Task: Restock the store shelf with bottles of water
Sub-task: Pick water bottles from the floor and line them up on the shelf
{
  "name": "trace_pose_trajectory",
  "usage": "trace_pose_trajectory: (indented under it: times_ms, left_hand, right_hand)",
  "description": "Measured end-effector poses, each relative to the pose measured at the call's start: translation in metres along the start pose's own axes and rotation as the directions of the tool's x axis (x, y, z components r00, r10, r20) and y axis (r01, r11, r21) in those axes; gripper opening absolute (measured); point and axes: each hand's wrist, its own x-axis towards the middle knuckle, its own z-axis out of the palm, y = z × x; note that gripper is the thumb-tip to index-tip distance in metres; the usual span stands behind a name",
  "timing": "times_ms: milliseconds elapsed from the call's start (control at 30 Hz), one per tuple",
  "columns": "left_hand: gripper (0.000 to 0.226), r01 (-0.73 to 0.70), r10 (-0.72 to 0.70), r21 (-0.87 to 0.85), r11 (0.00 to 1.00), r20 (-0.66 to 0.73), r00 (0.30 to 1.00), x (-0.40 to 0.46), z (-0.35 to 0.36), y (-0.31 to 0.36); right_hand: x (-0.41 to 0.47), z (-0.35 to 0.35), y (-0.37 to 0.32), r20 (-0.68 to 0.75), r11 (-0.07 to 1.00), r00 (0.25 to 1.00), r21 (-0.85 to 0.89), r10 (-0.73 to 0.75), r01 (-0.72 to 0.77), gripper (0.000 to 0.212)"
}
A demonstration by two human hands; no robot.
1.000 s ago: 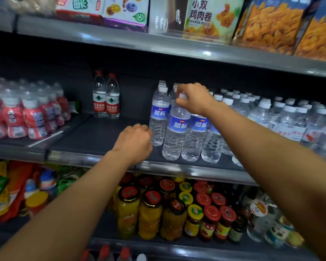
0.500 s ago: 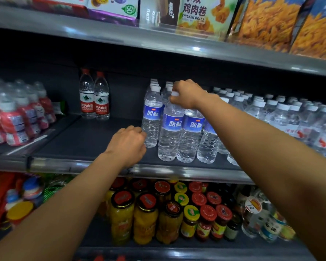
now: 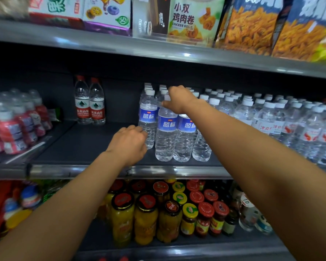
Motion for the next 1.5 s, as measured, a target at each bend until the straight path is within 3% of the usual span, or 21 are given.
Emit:
trace_pose_trajectory:
  times_ms: [100, 267, 533, 767, 900, 1167, 1333, 1500]
  left_hand:
    - [0.032, -0.002, 0.002, -0.007, 1.000, 0.006, 1.000, -0.002, -0.003, 0.003]
    - [0.028, -0.019, 0.019, -0.012, 1.000, 0.000, 1.000, -0.015, -0.009, 0.018]
    - [0.035, -0.041, 0.043, -0.028, 0.999, 0.073, 0.996, -0.083, -0.011, 0.052]
    - [0.033, -0.071, 0.082, -0.058, 0.996, 0.224, 0.971, -0.174, 0.040, 0.081]
    - [0.030, -0.074, 0.116, -0.134, 0.988, 0.342, 0.933, -0.224, 0.088, 0.098]
    - [0.029, -0.051, 0.195, -0.264, 0.963, 0.558, 0.806, -0.302, 0.189, 0.140]
    - [0.029, -0.009, 0.216, -0.302, 0.953, 0.660, 0.719, -0.338, 0.236, 0.155]
    - [0.030, 0.045, 0.208, -0.312, 0.949, 0.728, 0.653, -0.360, 0.270, 0.158]
  right_hand:
    - [-0.019, 0.001, 0.002, -0.053, 1.000, 0.999, 0.019, 0.004, -0.003, 0.049]
    - [-0.071, 0.012, 0.005, -0.133, 0.997, 0.988, -0.022, -0.073, 0.070, 0.041]
    - [-0.190, 0.054, -0.008, 0.050, 0.993, 0.992, 0.010, -0.118, 0.118, 0.048]
    - [-0.301, 0.136, -0.043, 0.164, 0.986, 0.977, 0.121, -0.135, 0.116, 0.041]
    - [-0.358, 0.193, -0.059, 0.316, 0.978, 0.944, 0.208, -0.093, 0.026, 0.039]
    - [-0.425, 0.292, -0.062, 0.608, 0.962, 0.794, 0.228, -0.020, -0.151, 0.053]
    - [-0.419, 0.336, -0.055, 0.652, 0.938, 0.758, 0.252, 0.016, -0.237, 0.054]
    - [-0.377, 0.370, -0.063, 0.599, 0.910, 0.801, 0.330, 0.002, -0.250, 0.060]
